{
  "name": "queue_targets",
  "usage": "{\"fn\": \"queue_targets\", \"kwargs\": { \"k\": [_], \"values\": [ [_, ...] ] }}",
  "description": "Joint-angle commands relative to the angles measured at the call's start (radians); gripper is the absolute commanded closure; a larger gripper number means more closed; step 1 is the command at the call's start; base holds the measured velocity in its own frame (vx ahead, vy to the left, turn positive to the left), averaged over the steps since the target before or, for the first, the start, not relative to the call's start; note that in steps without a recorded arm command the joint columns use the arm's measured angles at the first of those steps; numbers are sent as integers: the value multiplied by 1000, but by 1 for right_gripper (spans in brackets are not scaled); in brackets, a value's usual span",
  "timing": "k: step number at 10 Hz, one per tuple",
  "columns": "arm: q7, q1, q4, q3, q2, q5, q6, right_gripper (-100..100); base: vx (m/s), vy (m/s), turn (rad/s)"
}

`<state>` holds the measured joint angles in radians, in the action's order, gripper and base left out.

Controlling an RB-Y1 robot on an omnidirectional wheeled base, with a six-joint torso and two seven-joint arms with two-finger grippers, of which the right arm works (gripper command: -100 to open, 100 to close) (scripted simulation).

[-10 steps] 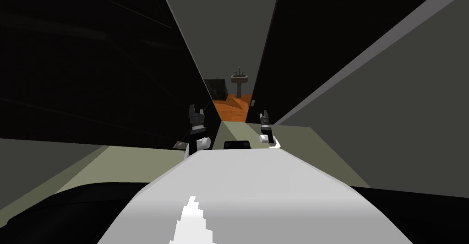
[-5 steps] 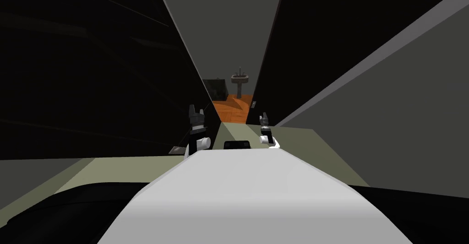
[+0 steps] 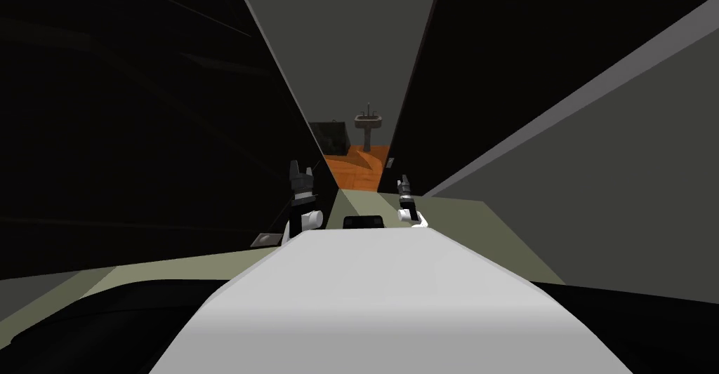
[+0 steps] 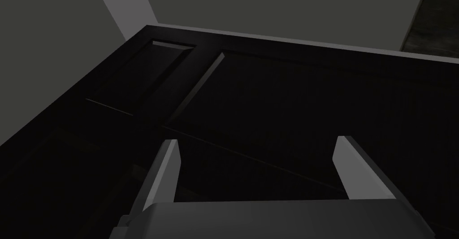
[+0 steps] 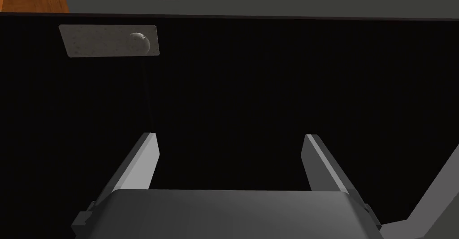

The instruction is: Pull the door open

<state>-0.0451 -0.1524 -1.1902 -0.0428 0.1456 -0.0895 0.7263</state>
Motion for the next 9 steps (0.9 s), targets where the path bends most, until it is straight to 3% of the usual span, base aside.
{"fn": "queue_targets", "kwargs": {
  "k": [1,7,9],
  "values": [
    [-6,10,36,-2,3,-2,4,-100,105,-10,12],
    [-21,41,153,-8,10,-7,17,-100,94,-8,9],
    [-30,59,218,-12,13,-10,24,-100,144,-9,17]
  ]
}}
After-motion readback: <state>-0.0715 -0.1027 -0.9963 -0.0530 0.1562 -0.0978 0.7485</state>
